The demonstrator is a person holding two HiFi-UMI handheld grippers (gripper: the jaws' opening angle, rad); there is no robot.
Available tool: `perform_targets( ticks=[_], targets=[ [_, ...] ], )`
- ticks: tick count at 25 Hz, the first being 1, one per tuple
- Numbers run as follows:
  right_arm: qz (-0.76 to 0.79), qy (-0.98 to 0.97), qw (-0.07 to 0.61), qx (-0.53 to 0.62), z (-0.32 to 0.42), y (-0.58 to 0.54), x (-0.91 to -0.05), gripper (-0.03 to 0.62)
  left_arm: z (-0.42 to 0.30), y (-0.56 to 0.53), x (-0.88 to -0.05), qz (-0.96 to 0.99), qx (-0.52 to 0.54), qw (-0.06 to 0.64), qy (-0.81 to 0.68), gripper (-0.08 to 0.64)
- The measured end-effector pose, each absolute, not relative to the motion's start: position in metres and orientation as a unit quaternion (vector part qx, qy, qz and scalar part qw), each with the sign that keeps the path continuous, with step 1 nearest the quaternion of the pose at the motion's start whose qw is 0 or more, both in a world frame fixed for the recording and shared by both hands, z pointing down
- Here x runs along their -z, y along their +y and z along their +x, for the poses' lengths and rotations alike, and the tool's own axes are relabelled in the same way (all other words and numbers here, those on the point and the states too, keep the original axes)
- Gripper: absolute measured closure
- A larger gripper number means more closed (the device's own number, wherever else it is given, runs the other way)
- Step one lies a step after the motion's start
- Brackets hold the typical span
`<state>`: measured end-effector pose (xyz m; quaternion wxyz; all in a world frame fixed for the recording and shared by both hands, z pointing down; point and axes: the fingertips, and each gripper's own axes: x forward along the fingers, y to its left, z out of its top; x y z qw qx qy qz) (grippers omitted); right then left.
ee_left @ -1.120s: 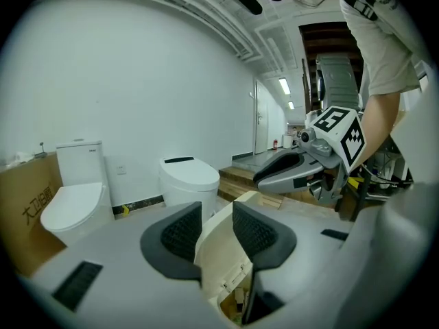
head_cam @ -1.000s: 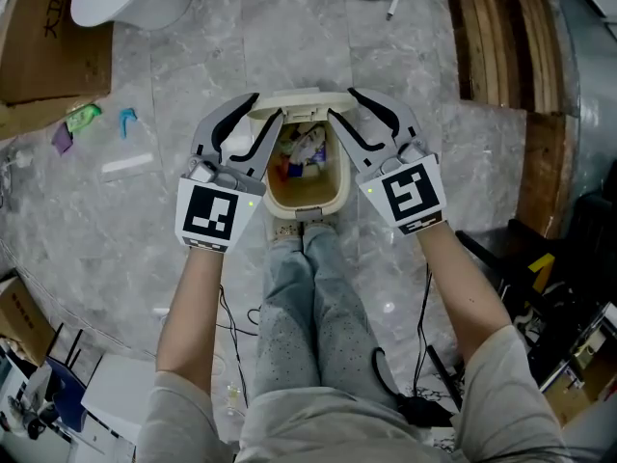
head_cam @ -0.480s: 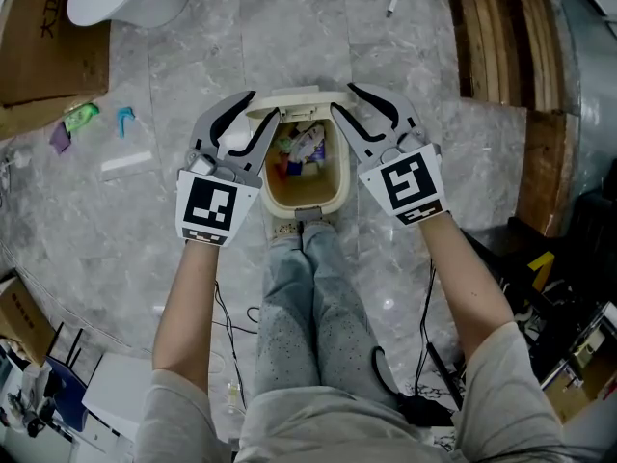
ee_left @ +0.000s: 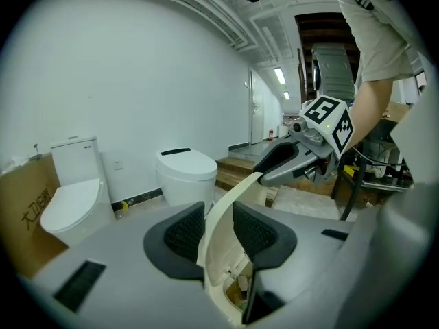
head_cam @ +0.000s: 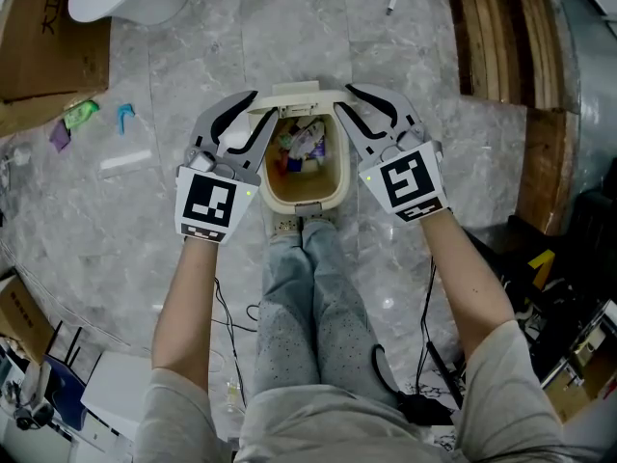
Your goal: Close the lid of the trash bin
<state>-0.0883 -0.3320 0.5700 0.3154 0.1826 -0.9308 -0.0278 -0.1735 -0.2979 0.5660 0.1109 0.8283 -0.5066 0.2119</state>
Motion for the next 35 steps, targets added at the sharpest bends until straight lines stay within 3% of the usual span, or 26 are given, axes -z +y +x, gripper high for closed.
perform_targets(
  ticks=[35],
  targets=[
    [0.132, -0.924, 0.346, 0.096, -0.044, -0.223, -0.594, 0.476, -0.125, -0.187, -0.592, 0.841, -0.25, 0.079, -0.473, 0.419]
  ],
)
